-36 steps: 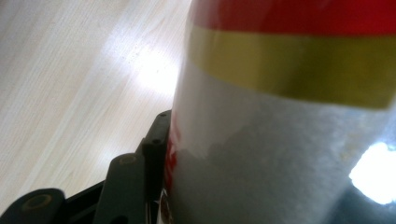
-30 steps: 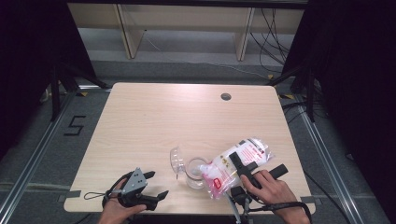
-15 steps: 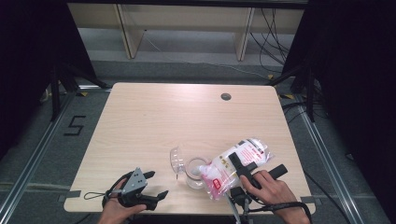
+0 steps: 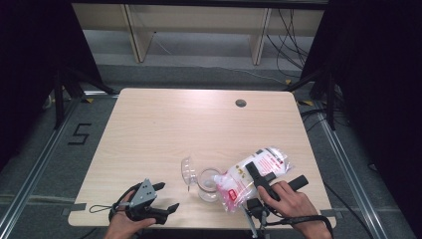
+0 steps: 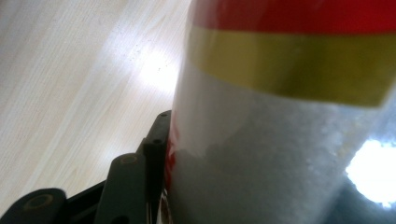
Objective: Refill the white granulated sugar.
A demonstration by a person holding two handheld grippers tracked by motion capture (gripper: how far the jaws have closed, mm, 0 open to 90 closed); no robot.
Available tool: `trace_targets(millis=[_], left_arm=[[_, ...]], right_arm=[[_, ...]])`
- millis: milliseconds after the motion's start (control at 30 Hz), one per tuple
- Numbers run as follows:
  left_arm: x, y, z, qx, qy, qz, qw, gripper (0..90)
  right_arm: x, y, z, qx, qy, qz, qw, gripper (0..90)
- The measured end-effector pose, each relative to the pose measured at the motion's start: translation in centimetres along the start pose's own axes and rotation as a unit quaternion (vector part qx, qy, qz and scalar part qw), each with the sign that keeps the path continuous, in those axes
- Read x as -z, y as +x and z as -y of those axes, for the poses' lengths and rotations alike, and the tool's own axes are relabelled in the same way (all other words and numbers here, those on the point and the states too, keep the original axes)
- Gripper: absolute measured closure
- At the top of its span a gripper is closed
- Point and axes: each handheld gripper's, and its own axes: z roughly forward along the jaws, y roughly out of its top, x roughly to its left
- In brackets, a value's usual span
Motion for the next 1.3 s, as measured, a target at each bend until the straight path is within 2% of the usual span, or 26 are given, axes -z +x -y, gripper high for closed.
trace_targets(millis=[67,167,200,267,333,533,567,667,733,767,800,1033,1167,1200,1300], left_arm=[[0.04,-0.05,0.00,0.002,0.002,-0.002,1.0000,17.7],[0.03,0.13,-0.06,-0.012,0.001,0.000,0.9999,17.7],[0.00,-0.03,0.01,0.003,0.001,0.000,1.0000,17.7],[0.04,-0.05,0.00,0.002,0.002,-0.002,1.0000,17.7],[0.03,0.09,-0.06,-0.011,0.000,0.001,0.9999,17.7],[0.02,0.13,-0.06,-0.013,0.001,0.002,0.9999,17.7],[-0.01,-0.08,0.02,0.004,0.001,0.000,1.0000,17.7],[0.04,0.12,-0.07,-0.014,0.002,0.000,0.9999,17.7],[0.02,0.13,-0.06,-0.013,0.001,0.001,0.9999,17.7],[-0.05,-0.07,0.02,0.004,0.000,0.003,1.0000,17.7],[-0.04,-0.07,0.01,0.006,0.003,0.005,1.0000,17.8],[-0.06,-0.07,0.01,0.005,0.003,0.005,1.0000,17.7],[-0.06,-0.07,0.01,0.005,0.002,0.005,1.0000,17.7],[-0.06,-0.07,0.01,0.005,0.002,0.005,1.0000,17.7],[-0.05,-0.07,0.01,0.006,0.001,0.004,1.0000,17.7]], right_arm=[[-0.01,0.01,0.00,0.000,0.000,-0.001,1.0000,52.1],[-0.01,0.02,-0.03,-0.002,0.000,-0.002,1.0000,52.1],[-0.03,0.00,-0.03,0.000,-0.001,-0.001,1.0000,52.2],[-0.01,0.11,-0.08,-0.004,0.000,-0.001,1.0000,52.2],[0.00,0.12,-0.11,-0.002,0.000,-0.001,1.0000,52.2],[0.08,-0.05,-0.12,0.008,0.004,-0.001,1.0000,52.3],[0.09,0.00,-0.13,0.006,0.004,0.000,1.0000,52.3],[0.12,-0.06,-0.09,0.004,0.005,-0.001,1.0000,52.3],[0.13,-0.06,-0.09,0.005,0.007,-0.002,1.0000,52.4],[0.14,-0.06,-0.09,0.003,0.009,-0.003,1.0000,52.4],[0.15,-0.08,-0.09,0.004,0.011,-0.004,0.9999,52.4],[0.29,-0.34,-0.06,0.016,0.012,-0.004,0.9998,52.5],[0.35,-0.17,-0.09,0.008,0.017,-0.004,0.9998,52.6],[0.34,-0.47,-0.13,0.024,0.013,-0.003,0.9996,52.6],[0.39,-0.38,-0.13,0.019,0.016,-0.003,0.9997,52.6]])
